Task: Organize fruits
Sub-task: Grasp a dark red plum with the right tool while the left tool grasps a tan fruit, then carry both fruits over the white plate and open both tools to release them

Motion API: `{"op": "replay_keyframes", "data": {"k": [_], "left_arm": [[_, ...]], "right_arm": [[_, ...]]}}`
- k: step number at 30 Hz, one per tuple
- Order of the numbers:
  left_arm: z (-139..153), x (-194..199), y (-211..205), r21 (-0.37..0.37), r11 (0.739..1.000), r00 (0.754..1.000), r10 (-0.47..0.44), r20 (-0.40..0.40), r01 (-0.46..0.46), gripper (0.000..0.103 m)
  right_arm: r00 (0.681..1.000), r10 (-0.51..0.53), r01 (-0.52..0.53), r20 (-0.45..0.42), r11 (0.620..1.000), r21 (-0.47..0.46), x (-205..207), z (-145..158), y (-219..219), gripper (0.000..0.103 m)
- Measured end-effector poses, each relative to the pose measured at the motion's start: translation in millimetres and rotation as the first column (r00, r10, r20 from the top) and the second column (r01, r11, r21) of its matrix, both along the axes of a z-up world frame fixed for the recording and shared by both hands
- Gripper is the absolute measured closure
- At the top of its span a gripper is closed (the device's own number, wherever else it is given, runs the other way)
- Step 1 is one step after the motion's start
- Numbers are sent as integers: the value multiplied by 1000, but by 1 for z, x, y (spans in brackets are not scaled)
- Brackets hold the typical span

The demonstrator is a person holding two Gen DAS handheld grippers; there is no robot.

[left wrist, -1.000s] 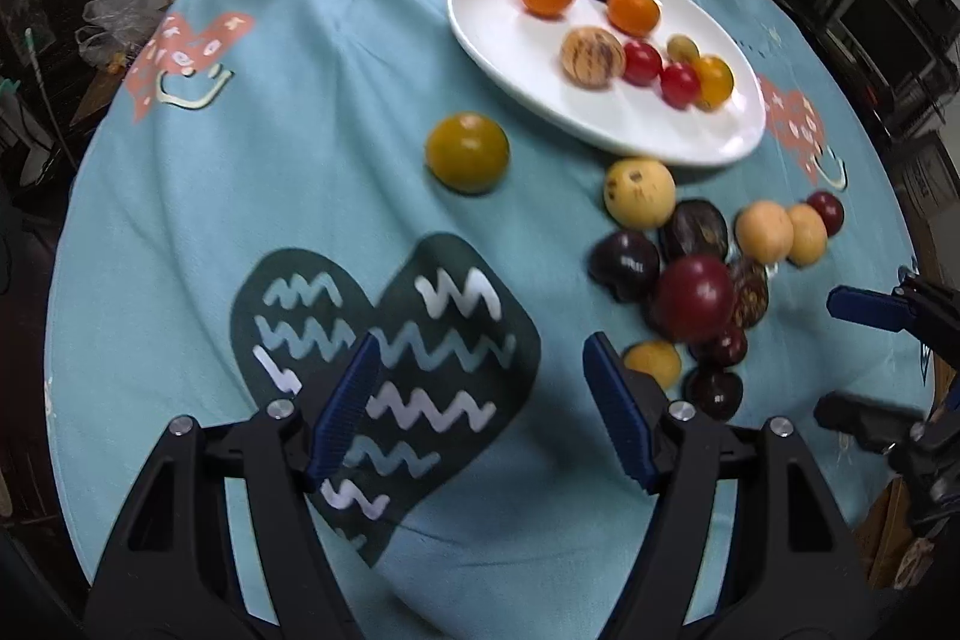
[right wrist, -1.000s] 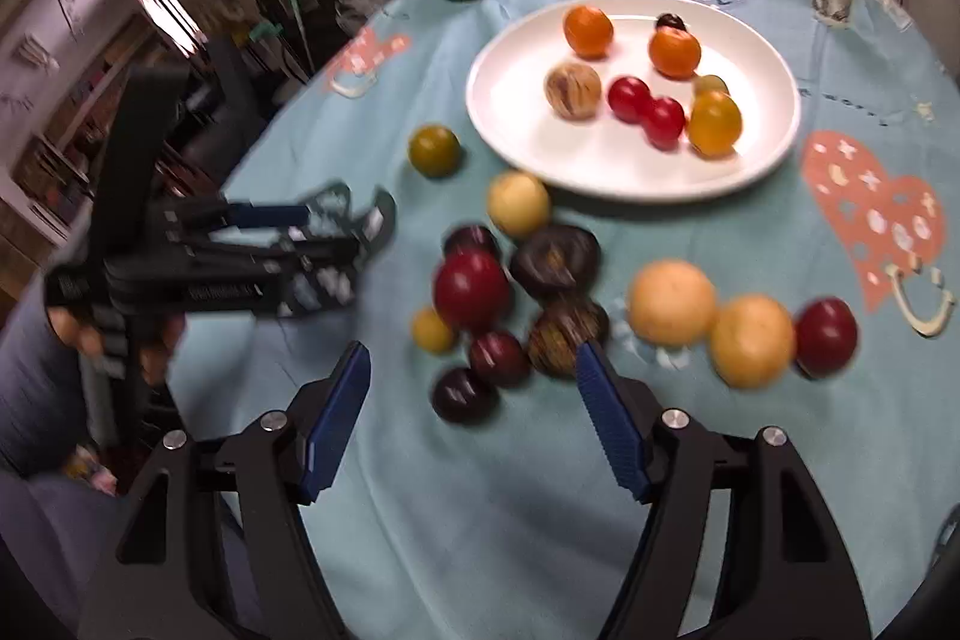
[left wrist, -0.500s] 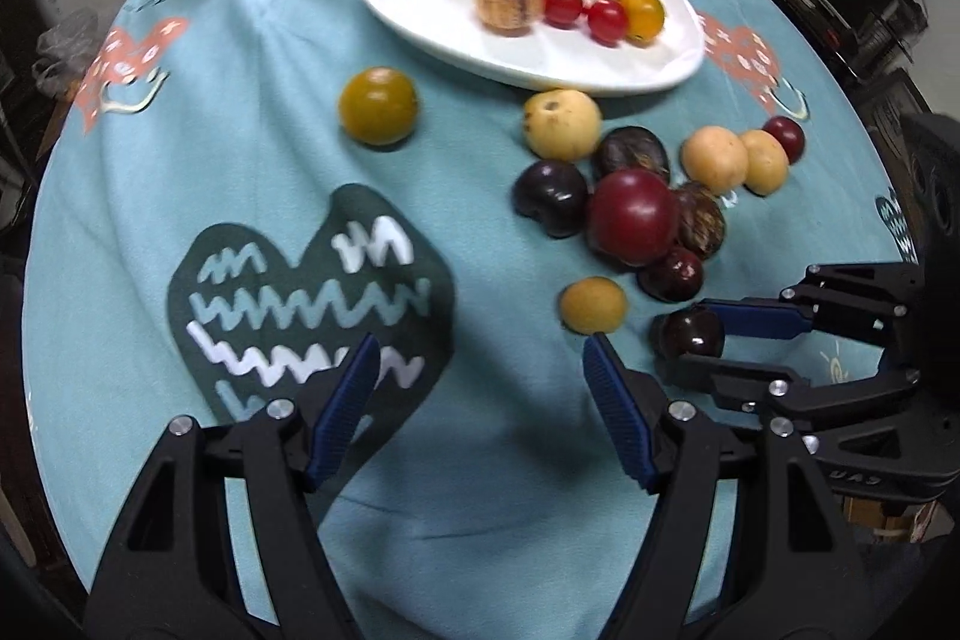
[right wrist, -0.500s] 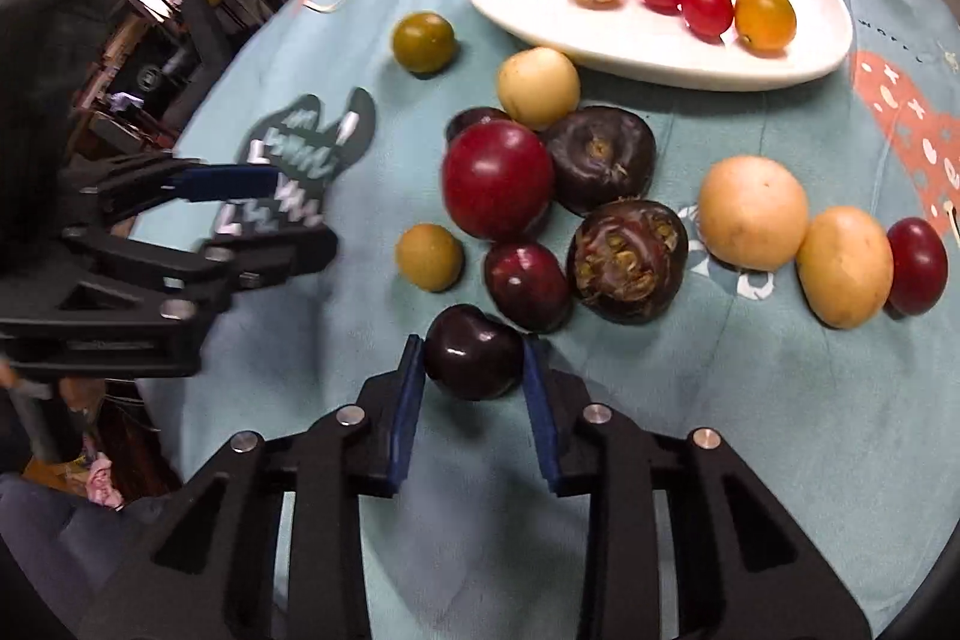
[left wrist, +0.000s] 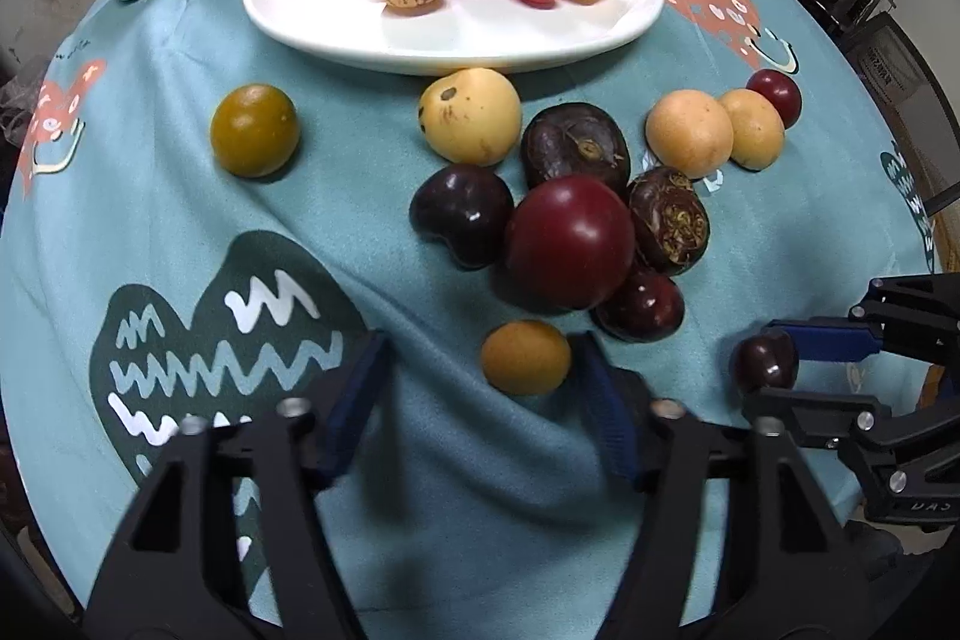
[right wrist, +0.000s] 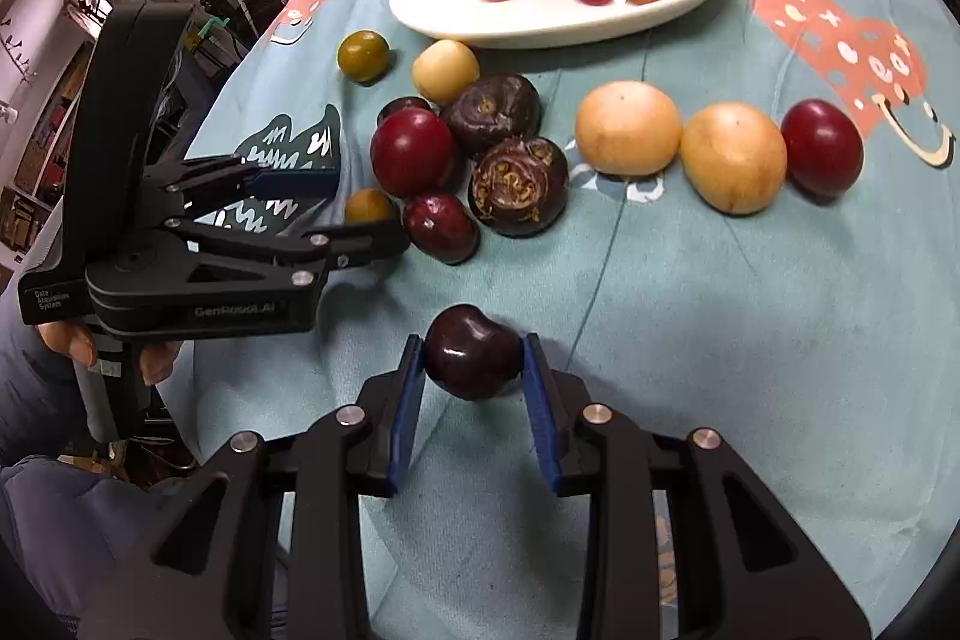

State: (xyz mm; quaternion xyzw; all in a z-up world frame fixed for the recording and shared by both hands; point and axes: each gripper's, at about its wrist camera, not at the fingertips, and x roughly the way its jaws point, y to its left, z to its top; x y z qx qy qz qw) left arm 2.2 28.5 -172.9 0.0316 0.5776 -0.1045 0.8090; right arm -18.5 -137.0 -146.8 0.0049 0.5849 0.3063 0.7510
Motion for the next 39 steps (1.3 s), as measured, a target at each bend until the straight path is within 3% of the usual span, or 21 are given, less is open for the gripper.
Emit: {"op": "replay_keyframes", "data": {"k": [2,14,23,27,34,39], "left_arm": [[3,1,3,-30,1000,1000,0,-3,0,75],[56,-26,30,-93,995,995,33,97,-24,77],[56,-44,71,-59,992,991,117,66,-114,77],[74,-21,63,-77,993,988,98,121,-90,77],[123,60,27,-93,996,963,36,266,-11,76],[117,122,12,-88,995,967,58,249,-37,76]], "right_arm": [[1000,-1,1,-5,1000,9,-1,0,-2,70],[1000,18,-18,5,999,37,-3,5,2,70],[999,39,-39,-7,999,31,-5,0,6,70],[998,56,-57,33,998,26,8,12,8,70],[969,28,-42,245,998,51,76,79,12,70],[949,-7,-10,315,999,53,135,96,23,70]]}}
